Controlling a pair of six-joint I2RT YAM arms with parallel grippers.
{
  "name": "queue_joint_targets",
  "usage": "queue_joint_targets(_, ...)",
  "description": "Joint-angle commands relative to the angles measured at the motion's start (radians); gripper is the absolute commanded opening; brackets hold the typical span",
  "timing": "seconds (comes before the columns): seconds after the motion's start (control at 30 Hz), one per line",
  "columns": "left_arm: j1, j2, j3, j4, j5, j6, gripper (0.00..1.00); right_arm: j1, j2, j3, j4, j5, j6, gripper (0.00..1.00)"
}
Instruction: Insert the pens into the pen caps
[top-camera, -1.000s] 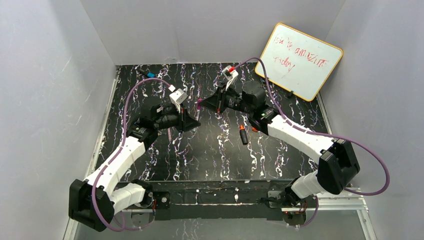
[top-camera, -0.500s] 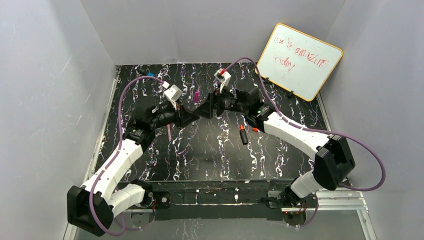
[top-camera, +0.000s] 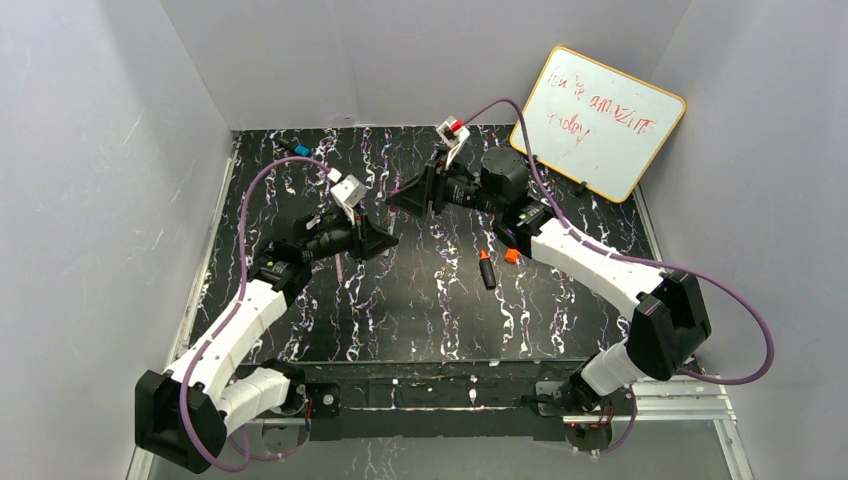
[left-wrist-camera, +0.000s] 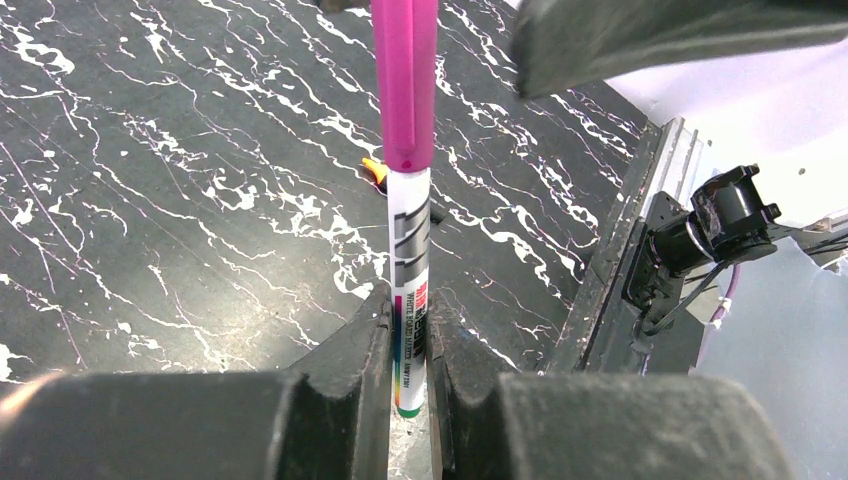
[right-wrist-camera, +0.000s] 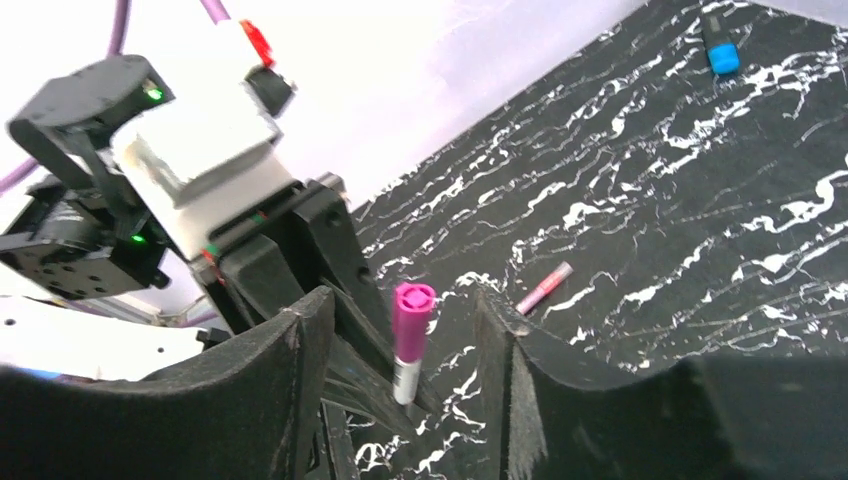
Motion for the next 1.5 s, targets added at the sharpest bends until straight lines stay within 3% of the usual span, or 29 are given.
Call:
queue_joint_targets(0.0, 0.0, 0.0, -0.011, -0.001, 0.019, 0.01, 0.0, -0.005, 0.0, 0.064, 0.075, -0.035, -0.003, 0.58)
queue_joint_targets(0.17, 0.0, 0.002, -0.015, 0.0, 0.019, 0.012, 0.0, -0.007, 0.019, 0.084, 0.065, -0.056, 0.003, 0.5)
queue_joint_targets(0.57, 0.0, 0.008, -0.003, 0.002, 0.022, 0.013, 0.0, -0.006, 0.05, 0.075, 0.063, -0.072, 0.011, 0.44)
queue_joint_targets(0.77, 0.0, 0.008, -0.004, 0.002, 0.023, 0.011, 0.0, -0.008, 0.057, 0.088, 0.06, -0.079, 0.011, 0.22)
queue_joint_targets(0.87, 0.0, 0.007, 0.002, 0.004, 0.02, 0.009, 0.0, -0.006, 0.059, 0.088, 0.054, -0.082, 0.014, 0.03)
queue_joint_targets(0.9, 0.0, 0.006, 0.006, 0.008, 0.019, 0.005, 0.0, -0.006, 0.058, 0.083, 0.053, -0.082, 0.013, 0.01)
queue_joint_targets(1.47, 0.0, 0.075, 0.251, 0.153, -0.043, -0.041, 0.0, 0.023, 0.048, -0.096, 0.039, -0.093, 0.037, 0.01)
